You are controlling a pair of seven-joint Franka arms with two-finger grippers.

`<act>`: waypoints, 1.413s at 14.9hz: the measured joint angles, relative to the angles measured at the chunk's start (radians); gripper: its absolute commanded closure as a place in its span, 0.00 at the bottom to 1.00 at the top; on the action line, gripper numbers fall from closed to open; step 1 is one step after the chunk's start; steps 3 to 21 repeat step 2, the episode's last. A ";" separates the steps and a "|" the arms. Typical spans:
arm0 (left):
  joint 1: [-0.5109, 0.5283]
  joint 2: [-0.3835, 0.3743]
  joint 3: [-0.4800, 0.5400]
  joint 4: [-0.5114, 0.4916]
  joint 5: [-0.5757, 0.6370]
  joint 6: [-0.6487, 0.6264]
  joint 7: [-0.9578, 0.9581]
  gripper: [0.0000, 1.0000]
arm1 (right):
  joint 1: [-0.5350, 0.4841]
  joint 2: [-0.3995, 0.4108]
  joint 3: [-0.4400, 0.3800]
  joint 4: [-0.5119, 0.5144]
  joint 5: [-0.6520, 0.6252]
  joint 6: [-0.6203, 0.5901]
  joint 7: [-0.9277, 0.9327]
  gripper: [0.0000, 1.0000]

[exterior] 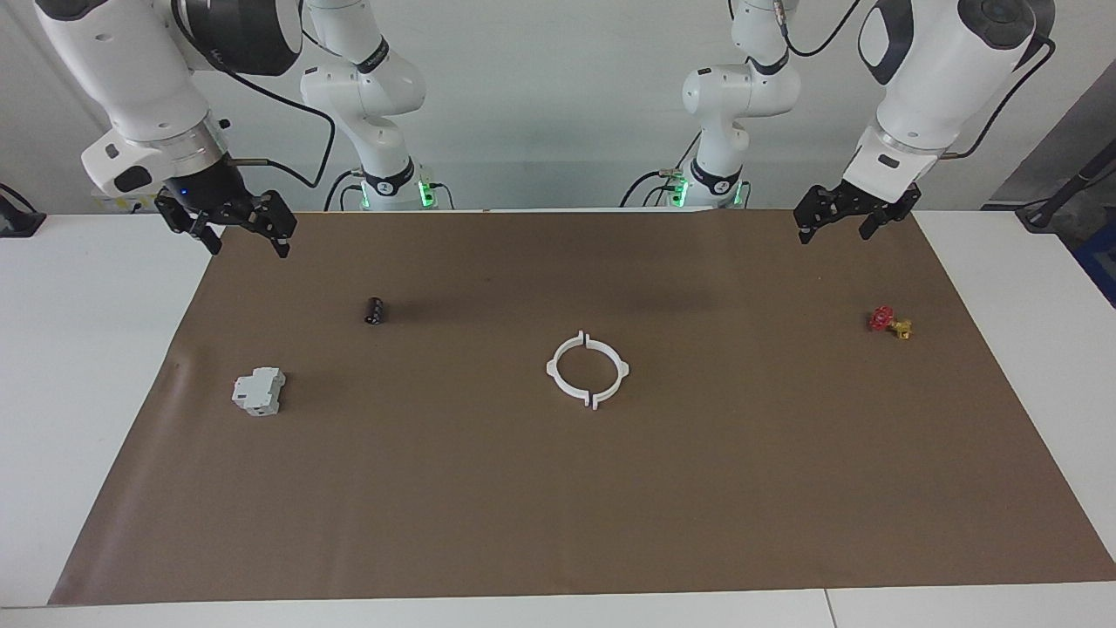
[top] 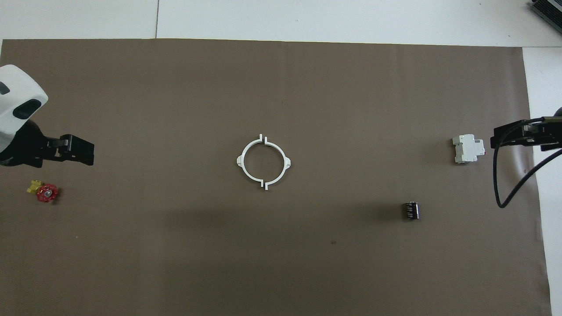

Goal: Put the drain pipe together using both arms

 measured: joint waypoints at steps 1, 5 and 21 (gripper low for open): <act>0.000 0.000 0.000 0.000 0.000 0.000 0.000 0.00 | 0.000 0.000 0.000 0.000 0.000 0.000 0.000 0.00; 0.000 0.000 0.000 0.000 0.000 0.000 0.000 0.00 | 0.000 0.000 0.000 0.000 0.000 0.000 0.000 0.00; 0.000 0.000 0.000 0.000 0.000 0.000 0.000 0.00 | 0.000 0.000 0.000 0.000 0.000 0.000 0.000 0.00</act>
